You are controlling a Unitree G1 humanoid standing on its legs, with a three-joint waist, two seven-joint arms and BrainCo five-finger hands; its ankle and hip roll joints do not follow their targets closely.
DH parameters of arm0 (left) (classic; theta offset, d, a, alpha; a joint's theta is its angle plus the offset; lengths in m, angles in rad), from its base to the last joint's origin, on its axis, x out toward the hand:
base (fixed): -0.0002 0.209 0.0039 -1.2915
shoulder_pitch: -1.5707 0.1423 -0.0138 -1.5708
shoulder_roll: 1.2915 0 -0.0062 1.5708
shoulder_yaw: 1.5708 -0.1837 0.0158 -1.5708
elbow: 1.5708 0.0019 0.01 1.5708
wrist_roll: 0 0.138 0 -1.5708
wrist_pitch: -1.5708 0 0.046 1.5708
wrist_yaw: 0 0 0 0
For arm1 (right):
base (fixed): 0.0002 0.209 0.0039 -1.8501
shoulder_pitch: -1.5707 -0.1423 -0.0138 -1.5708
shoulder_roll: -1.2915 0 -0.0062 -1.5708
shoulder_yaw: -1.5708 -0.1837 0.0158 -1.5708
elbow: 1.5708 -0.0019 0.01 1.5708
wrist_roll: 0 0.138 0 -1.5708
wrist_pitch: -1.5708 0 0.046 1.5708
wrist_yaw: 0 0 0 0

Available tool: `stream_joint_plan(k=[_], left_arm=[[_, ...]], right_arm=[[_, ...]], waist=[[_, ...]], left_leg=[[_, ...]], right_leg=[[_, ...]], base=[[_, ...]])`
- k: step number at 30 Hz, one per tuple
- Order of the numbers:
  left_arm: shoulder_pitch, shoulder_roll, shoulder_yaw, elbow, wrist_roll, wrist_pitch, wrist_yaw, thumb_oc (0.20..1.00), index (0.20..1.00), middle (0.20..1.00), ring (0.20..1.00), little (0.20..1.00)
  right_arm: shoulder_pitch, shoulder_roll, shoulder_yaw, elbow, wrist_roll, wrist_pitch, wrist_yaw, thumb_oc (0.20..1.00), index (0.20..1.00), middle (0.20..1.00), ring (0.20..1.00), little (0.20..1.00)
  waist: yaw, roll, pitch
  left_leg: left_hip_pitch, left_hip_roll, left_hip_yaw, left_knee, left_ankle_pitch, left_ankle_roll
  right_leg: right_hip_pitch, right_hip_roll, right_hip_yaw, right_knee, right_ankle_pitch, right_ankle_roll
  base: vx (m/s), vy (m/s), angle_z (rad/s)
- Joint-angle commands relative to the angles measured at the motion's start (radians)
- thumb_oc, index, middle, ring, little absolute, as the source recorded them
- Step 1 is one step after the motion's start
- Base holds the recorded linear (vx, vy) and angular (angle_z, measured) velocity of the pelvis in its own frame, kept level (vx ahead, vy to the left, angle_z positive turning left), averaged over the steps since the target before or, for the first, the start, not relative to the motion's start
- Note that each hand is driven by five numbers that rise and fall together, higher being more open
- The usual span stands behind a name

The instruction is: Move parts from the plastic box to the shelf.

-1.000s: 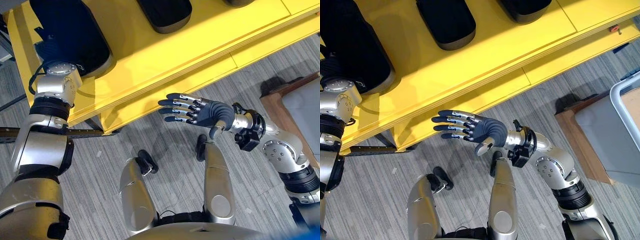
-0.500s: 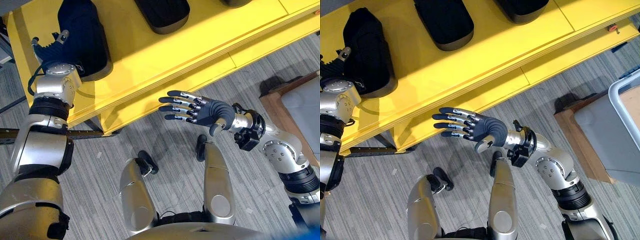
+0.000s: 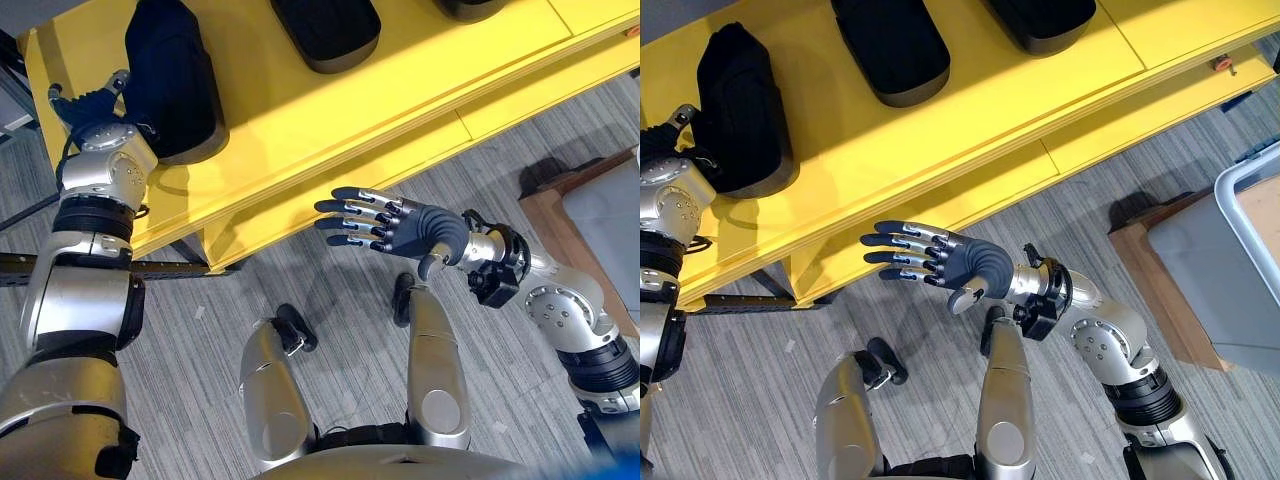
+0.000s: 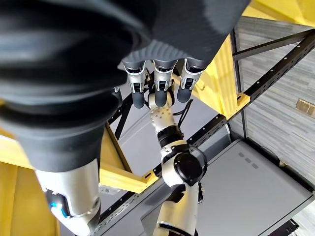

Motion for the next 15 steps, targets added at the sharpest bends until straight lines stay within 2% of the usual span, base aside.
stream_joint_plan(k=[1,4,5,9,11,15], left_arm=[[0.072,0.003,0.057,-0.076,0.025,-0.144,0.048,1.0,1.0,1.0,1.0,1.0],[0.13,-0.032,0.098,-0.128,0.019,-0.183,0.037,1.0,1.0,1.0,1.0,1.0],[0.184,-0.07,0.127,-0.17,0.03,-0.202,0.011,1.0,1.0,1.0,1.0,1.0],[0.252,-0.125,0.153,-0.221,0.055,-0.219,-0.045,1.0,1.0,1.0,1.0,1.0],[0.304,-0.183,0.157,-0.263,0.116,-0.222,-0.119,1.0,1.0,1.0,1.0,1.0],[0.355,-0.273,0.113,-0.311,0.187,-0.207,-0.168,1.0,1.0,1.0,1.0,1.0]], right_arm=[[0.037,0.076,-0.02,-0.069,0.023,-0.056,0.012,1.0,1.0,1.0,1.0,1.0],[0.051,0.091,-0.02,-0.071,0.001,-0.089,0.018,1.0,1.0,1.0,1.0,1.0],[0.057,0.103,-0.015,-0.082,-0.009,-0.12,0.001,1.0,1.0,1.0,1.0,1.0],[0.058,0.12,-0.014,-0.094,-0.014,-0.17,-0.037,1.0,1.0,1.0,1.0,1.0],[0.048,0.139,-0.023,-0.104,0.0,-0.257,-0.079,1.0,1.0,1.0,1.0,1.0],[-0.013,0.175,-0.032,-0.111,0.051,-0.374,-0.165,1.0,1.0,1.0,1.0,1.0]], waist=[[0.009,-0.021,-0.052],[0.023,-0.023,-0.055],[0.032,-0.024,-0.057],[0.044,-0.025,-0.059],[0.056,-0.026,-0.063],[0.07,-0.027,-0.072]], left_leg=[[0.053,-0.058,0.026,-0.062,0.013,-0.02],[0.059,-0.063,0.02,-0.072,0.017,-0.019],[0.065,-0.067,0.015,-0.081,0.018,-0.018],[0.074,-0.071,0.01,-0.091,0.02,-0.013],[0.081,-0.074,0.006,-0.1,0.02,-0.007],[0.09,-0.077,0.0,-0.099,0.01,0.005]], right_leg=[[0.071,0.011,-0.013,-0.038,-0.001,0.051],[0.081,0.007,-0.02,-0.044,-0.002,0.052],[0.09,0.005,-0.025,-0.05,-0.002,0.054],[0.103,0.003,-0.033,-0.056,-0.004,0.054],[0.116,-0.002,-0.042,-0.062,-0.005,0.055],[0.135,-0.012,-0.052,-0.06,-0.014,0.051]], base=[[0.0,-0.039,0.05],[0.0,-0.045,0.04],[0.0,-0.063,0.0],[0.0,-0.034,0.04],[0.0,-0.04,0.09],[0.02,-0.025,0.13]])
